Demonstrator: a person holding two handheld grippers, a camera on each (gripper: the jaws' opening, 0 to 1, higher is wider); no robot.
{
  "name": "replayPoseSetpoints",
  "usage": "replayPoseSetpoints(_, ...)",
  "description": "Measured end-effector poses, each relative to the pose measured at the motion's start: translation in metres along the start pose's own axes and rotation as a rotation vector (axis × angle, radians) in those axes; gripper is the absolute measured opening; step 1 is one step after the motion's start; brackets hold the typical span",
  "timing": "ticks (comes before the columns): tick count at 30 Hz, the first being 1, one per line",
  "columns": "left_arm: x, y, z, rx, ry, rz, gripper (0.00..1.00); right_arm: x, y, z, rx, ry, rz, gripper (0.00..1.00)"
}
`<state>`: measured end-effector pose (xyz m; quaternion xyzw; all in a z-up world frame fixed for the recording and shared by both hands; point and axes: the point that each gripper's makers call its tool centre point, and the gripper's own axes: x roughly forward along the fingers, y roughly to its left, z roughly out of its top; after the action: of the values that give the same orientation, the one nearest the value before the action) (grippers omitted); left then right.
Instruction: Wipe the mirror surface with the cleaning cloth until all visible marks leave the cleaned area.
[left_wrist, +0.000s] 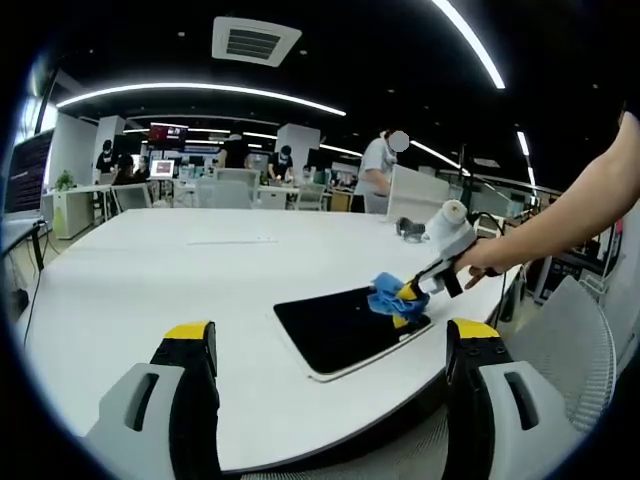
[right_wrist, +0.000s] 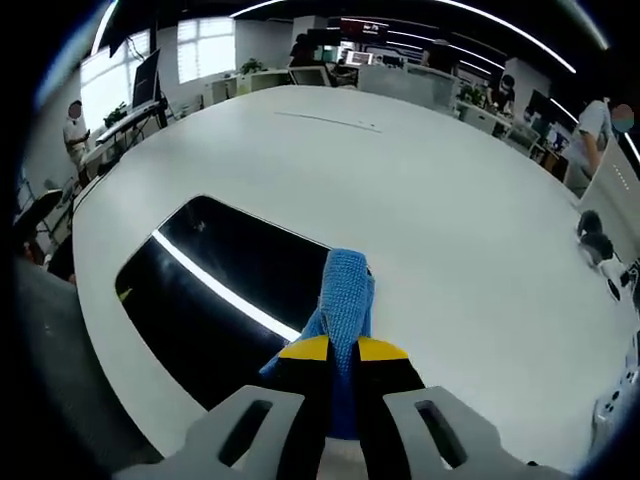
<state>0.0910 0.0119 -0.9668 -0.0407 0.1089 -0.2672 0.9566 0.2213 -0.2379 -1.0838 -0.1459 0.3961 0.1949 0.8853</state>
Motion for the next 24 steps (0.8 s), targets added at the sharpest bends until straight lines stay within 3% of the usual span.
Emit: replayPoseSetpoints(24, 0.0006, 0.0009, -0.0008, -0.002, 0.003, 0.001, 0.93, -0.006, 0.0077, -0.0045, 0.062, -0.001, -0.037, 0.02)
